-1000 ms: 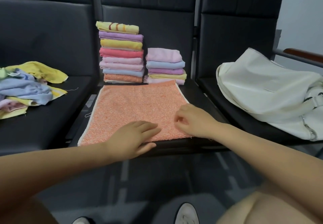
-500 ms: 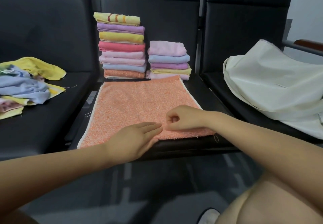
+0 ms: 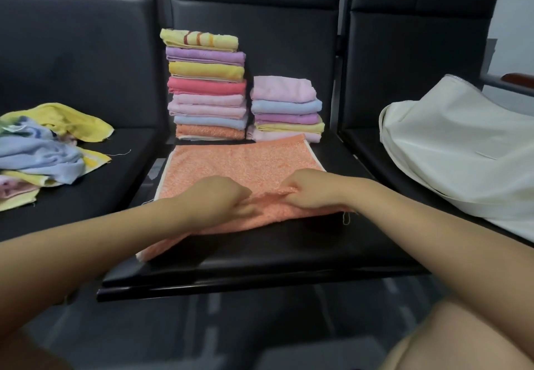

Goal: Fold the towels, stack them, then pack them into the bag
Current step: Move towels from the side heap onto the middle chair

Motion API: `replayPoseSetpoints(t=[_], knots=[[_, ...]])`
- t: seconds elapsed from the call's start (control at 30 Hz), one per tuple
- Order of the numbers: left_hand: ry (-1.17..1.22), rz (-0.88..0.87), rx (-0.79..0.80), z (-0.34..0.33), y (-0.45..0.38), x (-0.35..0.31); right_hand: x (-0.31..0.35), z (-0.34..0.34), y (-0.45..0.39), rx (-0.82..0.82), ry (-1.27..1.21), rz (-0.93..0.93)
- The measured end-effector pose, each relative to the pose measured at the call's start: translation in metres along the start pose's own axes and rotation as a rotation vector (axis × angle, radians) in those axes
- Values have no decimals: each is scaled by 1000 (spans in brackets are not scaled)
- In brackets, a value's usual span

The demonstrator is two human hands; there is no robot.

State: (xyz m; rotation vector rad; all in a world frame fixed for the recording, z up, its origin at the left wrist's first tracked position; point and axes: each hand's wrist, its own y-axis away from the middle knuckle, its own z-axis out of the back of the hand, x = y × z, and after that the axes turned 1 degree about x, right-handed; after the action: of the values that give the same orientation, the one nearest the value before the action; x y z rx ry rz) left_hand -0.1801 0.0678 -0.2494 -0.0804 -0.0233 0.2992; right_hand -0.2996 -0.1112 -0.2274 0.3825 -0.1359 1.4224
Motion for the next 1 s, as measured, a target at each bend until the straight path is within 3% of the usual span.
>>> replayPoseSetpoints(t=[0.07, 0.33, 0.47, 0.63, 0.7, 0.83, 1.0], knots=[[-139, 22, 19, 8, -3, 7, -2, 3, -5, -44, 0, -22], [-24, 368, 54, 21, 19, 56, -19, 8, -3, -304, -75, -183], [325, 544, -15, 20, 36, 72, -27, 12, 8, -439, -194, -261], [902, 758, -234, 27, 45, 55, -17, 17, 26, -625, -729, -298], [987, 788, -274, 27, 48, 49, -15, 13, 27, -616, -769, -324], [898, 759, -298, 30, 53, 45, -6, 9, 27, -463, -650, -433], [466, 620, -130, 30, 63, 63, -17, 9, 23, -416, -638, -416]])
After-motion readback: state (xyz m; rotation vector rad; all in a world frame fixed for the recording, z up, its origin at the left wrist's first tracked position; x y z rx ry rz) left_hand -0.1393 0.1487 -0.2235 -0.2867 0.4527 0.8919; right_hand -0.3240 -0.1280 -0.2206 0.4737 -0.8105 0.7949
